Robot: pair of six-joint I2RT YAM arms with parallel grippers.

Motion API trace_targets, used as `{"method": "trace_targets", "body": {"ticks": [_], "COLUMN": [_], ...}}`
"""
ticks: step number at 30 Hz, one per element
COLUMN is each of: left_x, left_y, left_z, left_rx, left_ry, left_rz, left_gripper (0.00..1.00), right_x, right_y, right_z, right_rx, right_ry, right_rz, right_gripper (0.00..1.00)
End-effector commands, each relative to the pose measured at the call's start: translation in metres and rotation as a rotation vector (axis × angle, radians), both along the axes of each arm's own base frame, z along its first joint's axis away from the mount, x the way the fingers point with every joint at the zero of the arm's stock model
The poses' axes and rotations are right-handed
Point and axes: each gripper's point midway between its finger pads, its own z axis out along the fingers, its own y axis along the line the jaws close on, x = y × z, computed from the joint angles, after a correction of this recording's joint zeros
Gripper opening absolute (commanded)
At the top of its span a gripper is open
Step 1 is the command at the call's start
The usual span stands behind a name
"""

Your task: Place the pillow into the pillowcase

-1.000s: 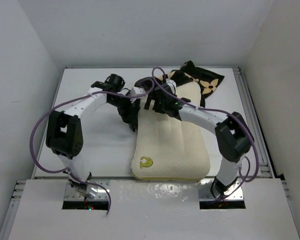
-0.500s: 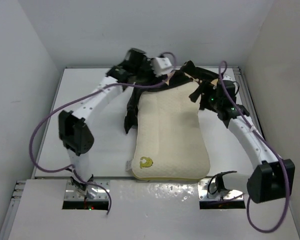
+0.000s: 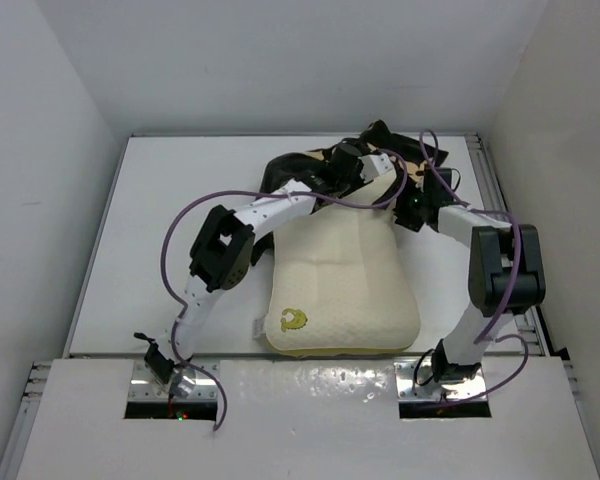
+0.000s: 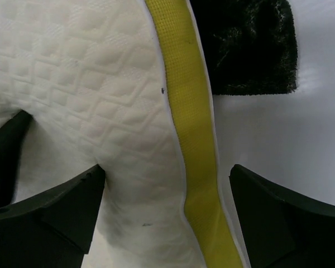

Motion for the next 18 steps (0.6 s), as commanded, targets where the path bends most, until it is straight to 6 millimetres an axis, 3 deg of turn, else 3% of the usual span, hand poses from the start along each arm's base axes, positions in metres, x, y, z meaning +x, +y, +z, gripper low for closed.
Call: {"method": "trace_targets", "body": {"ticks": [1, 3, 4, 5, 6, 7, 9, 11, 12, 14, 15, 16, 17, 18], "left_x": [0.026, 0.017, 0.009, 0.003, -0.006, -0.015, -0.036, -0.054, -0.070, -0.094, -0.102, -0.117, -0.121, -0.125], "left_y": [0.016, 0.016, 0.010, 0.007, 0.008, -0.003, -0.003, -0.007, -0.001, 0.001, 0.004, 0.003, 0.004, 0.002], "left_z": [0.048, 0.041, 0.036, 0.040, 0.036, 0.042, 0.051, 0.081, 0.078, 0.100, 0.103, 0.108, 0.108, 0.107], "left_rx": [-0.050, -0.050, -0.053, -0.062, -0.053, -0.083, -0.085, -0.130, -0.109, -0.130, -0.130, -0.144, -0.141, -0.141], "left_ry": [-0.118, -0.078, -0.034, -0.014, 0.034, 0.065, 0.141, 0.177, 0.241, 0.264, 0.279, 0.296, 0.297, 0.303], "left_rz": [0.070, 0.044, -0.003, -0.023, -0.047, -0.107, -0.159, -0.220, -0.246, -0.334, -0.364, -0.412, -0.433, -0.442], "left_gripper": [0.33, 0.12, 0.00, 0.00, 0.00, 0.00, 0.00, 0.00, 0.00, 0.00, 0.00, 0.00, 0.00, 0.00], "right_x": [0.044, 0.045, 0.043, 0.041, 0.038, 0.029, 0.014, -0.015, -0.040, -0.066, -0.085, -0.095, -0.108, -0.115], "right_y": [0.013, 0.016, 0.021, 0.022, 0.023, 0.024, 0.033, 0.050, 0.055, 0.078, 0.084, 0.092, 0.110, 0.113], "right_z": [0.036, 0.028, 0.023, 0.020, 0.018, 0.018, 0.020, 0.027, 0.011, 0.020, 0.008, 0.007, 0.013, 0.009], "right_rx": [0.030, 0.033, 0.050, 0.056, 0.059, 0.053, 0.036, 0.013, 0.009, 0.011, 0.019, 0.032, 0.043, 0.032], "right_ry": [-0.201, -0.193, -0.186, -0.179, -0.173, -0.177, -0.194, -0.215, -0.170, -0.197, -0.180, -0.180, -0.210, -0.222], "right_rz": [0.046, 0.055, 0.074, 0.077, 0.078, 0.099, 0.154, 0.238, 0.264, 0.328, 0.347, 0.363, 0.418, 0.431], "right_gripper": [0.83, 0.60, 0.40, 0.00, 0.00, 0.00, 0.00, 0.00, 0.00, 0.00, 0.00, 0.00, 0.00, 0.00]}}
